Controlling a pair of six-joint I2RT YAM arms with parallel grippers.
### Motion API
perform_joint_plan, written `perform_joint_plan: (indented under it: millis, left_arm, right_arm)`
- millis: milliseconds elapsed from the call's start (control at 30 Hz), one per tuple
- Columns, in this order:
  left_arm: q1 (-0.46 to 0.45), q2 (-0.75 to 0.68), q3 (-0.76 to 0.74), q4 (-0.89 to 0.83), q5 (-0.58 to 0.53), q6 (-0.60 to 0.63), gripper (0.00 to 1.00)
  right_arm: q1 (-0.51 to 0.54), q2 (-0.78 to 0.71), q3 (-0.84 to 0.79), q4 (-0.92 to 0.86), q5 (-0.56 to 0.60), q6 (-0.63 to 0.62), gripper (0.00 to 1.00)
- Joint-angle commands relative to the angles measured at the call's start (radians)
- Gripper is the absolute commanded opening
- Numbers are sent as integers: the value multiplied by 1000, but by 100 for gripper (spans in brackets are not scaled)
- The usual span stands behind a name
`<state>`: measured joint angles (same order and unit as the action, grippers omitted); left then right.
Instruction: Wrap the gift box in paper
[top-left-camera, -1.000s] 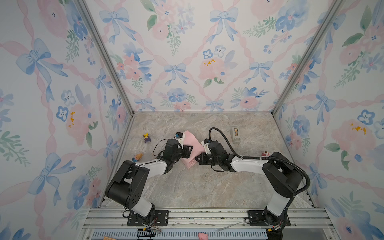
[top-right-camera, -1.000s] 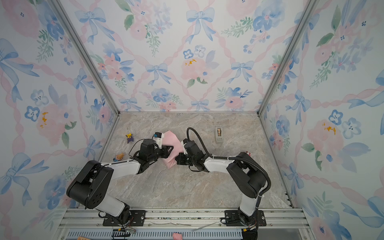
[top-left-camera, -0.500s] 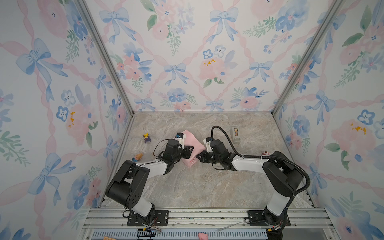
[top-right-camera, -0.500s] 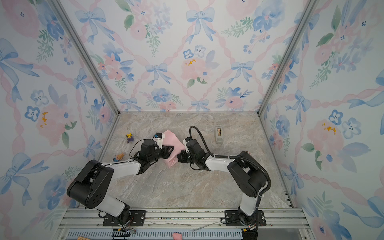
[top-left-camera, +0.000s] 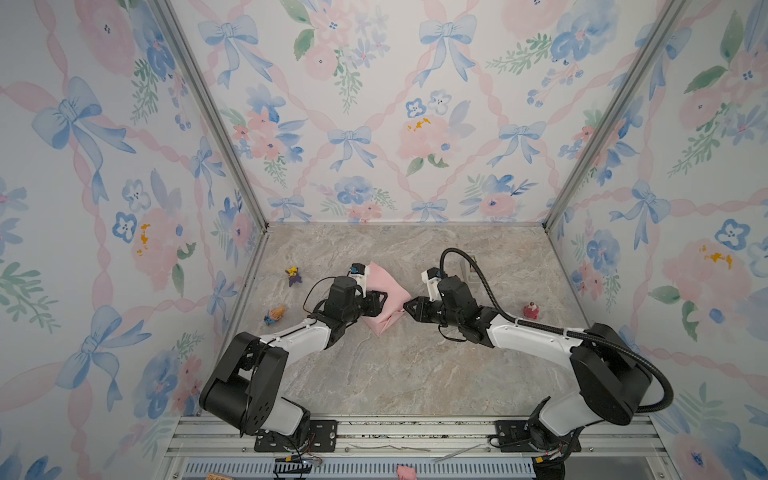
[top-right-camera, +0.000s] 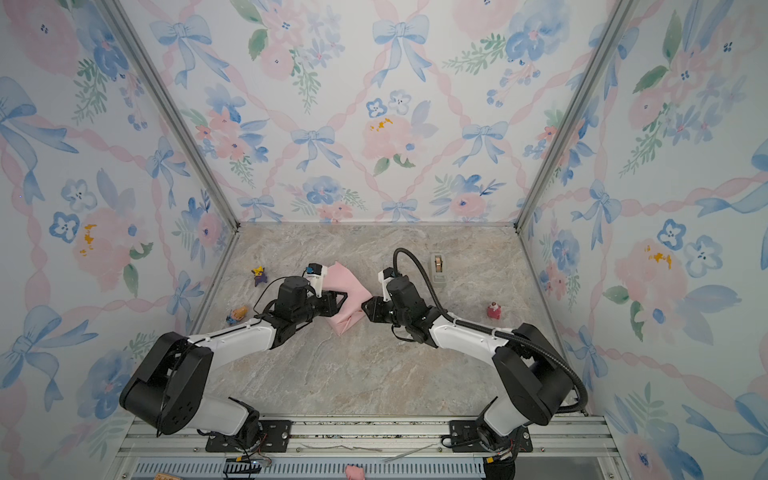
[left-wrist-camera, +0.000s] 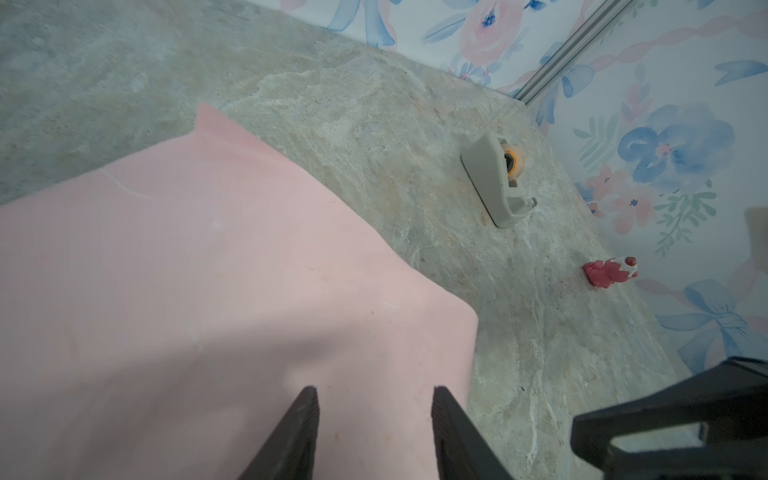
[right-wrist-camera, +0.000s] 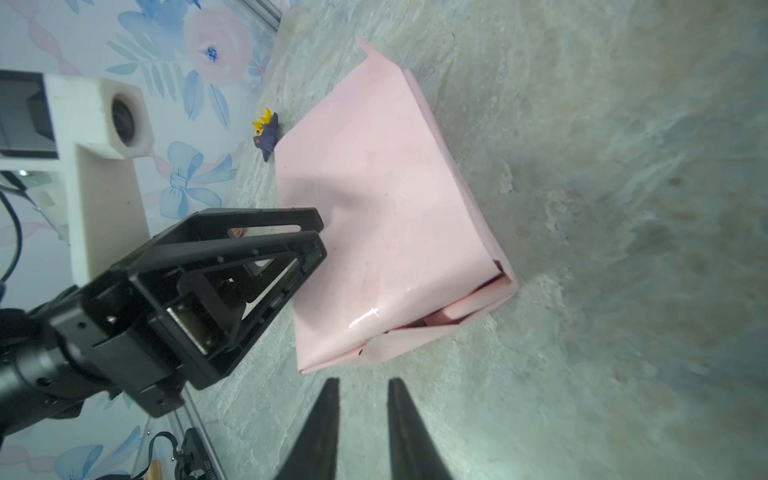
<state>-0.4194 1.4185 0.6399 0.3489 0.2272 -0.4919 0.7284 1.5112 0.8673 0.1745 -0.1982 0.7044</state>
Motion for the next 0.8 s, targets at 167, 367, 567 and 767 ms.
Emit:
perform_joint_plan:
  millis: [167,367,567,767]
  left_arm:
    - [125,-228,11,-305,-56,-118,64]
    - [221,-289,-100,-279,33,-207,65]
    - [244,-239,-169,-110,130,-287,65]
    - [243,-105,-138,-31,205,-290,62]
  right_arm:
    - [-132,192,371,-399,-167,-209,55]
    - [-161,427,641,-591,-248,-301,62]
    - [-166,518,722,-622,-357,-295,60]
    - [-158,460,590,-566,-405,-236,56]
